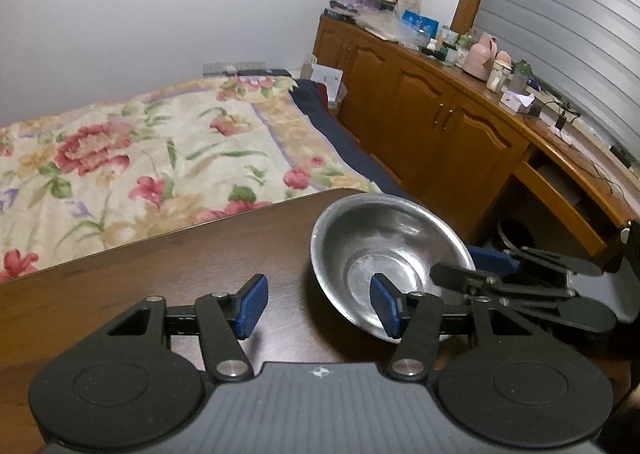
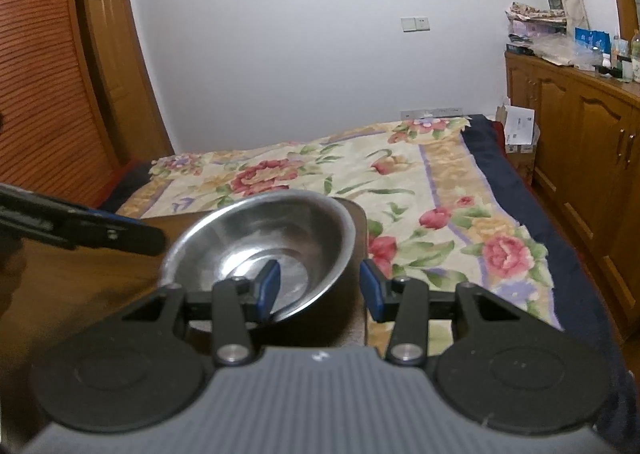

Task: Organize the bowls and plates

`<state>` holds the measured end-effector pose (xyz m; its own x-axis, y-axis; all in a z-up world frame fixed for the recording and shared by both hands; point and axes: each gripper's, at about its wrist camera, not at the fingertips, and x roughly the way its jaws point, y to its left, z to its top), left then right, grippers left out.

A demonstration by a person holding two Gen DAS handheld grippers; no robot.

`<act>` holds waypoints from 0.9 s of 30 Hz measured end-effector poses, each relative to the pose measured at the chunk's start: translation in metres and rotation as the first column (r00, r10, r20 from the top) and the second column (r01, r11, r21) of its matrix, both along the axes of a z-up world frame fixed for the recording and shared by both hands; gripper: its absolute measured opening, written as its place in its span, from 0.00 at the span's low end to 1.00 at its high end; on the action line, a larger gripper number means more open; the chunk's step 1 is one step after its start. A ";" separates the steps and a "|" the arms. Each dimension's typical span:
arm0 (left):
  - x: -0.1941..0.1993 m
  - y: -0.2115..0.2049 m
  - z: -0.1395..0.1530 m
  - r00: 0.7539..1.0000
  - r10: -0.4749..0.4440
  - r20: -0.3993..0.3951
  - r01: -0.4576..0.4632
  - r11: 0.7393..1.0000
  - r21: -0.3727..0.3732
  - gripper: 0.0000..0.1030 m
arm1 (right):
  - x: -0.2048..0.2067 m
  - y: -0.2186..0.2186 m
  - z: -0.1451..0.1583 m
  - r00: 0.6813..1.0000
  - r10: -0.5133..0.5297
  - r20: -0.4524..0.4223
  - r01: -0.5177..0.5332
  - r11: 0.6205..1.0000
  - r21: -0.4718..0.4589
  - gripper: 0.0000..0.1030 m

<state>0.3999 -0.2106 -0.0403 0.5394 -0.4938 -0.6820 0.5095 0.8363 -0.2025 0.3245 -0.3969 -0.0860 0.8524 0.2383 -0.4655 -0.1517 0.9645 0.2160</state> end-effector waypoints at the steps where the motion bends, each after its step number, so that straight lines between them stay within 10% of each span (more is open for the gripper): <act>1: 0.003 -0.003 -0.001 1.000 0.001 -0.004 -0.001 1.000 0.003 0.52 | 0.002 0.000 0.000 1.000 0.003 -0.004 -0.003 1.000 0.008 0.44; 16: 0.019 -0.014 -0.016 0.996 0.001 -0.085 0.000 1.000 0.014 0.17 | 0.013 -0.008 -0.004 0.998 0.020 -0.065 -0.014 0.996 0.093 0.37; 27: 0.001 -0.009 0.001 0.996 -0.027 -0.085 0.027 1.000 -0.001 0.15 | 0.009 -0.011 0.002 0.991 0.047 -0.122 -0.028 0.988 0.154 0.20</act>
<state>0.4013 -0.2197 -0.0391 0.4656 -0.5072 -0.7252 0.5129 0.8225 -0.2459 0.3331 -0.4083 -0.0843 0.7791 0.3445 -0.5238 -0.1493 0.9134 0.3787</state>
